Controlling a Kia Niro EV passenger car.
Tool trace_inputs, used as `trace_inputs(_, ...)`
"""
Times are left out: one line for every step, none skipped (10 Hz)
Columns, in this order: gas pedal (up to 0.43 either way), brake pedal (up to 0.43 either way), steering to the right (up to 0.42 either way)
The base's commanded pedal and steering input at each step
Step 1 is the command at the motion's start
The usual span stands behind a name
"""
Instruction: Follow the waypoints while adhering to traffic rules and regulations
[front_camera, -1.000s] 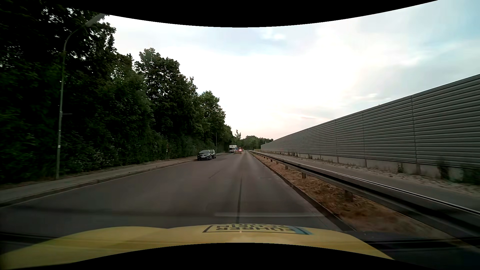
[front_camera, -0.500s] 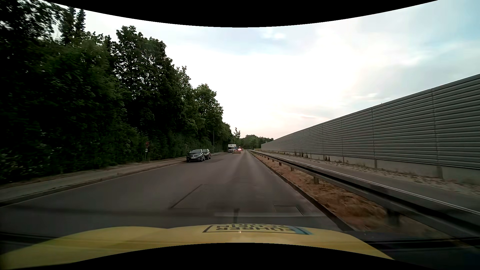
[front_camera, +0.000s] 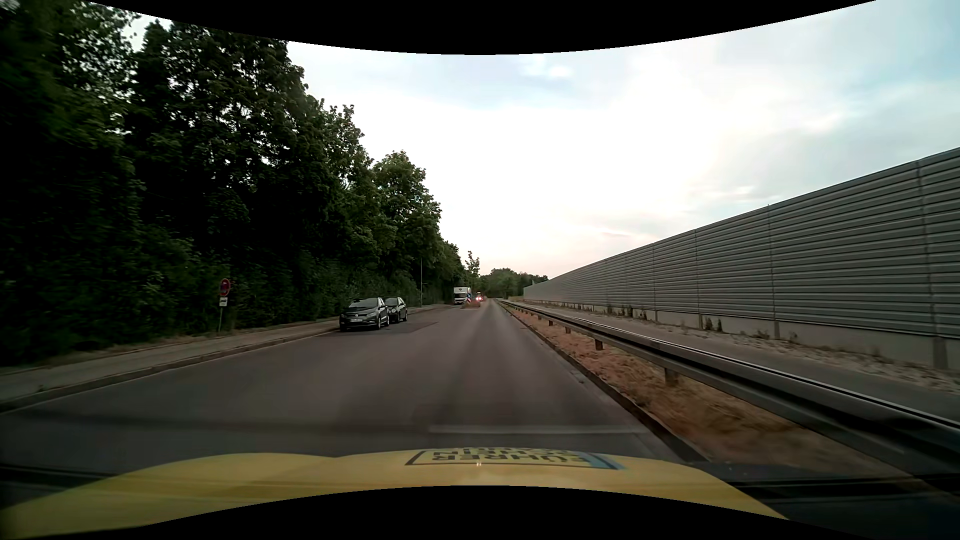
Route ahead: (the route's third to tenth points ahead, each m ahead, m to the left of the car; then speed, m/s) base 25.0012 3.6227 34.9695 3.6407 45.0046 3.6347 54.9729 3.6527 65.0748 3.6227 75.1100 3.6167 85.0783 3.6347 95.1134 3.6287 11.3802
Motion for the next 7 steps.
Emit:
trace_inputs(0.079,0.0,-0.001)
trace_inputs(0.067,0.0,-0.001)
trace_inputs(0.067,0.0,-0.001)
trace_inputs(0.067,0.0,-0.001)
trace_inputs(0.067,0.0,-0.001)
trace_inputs(0.067,0.0,-0.001)
trace_inputs(0.067,0.0,0.0)
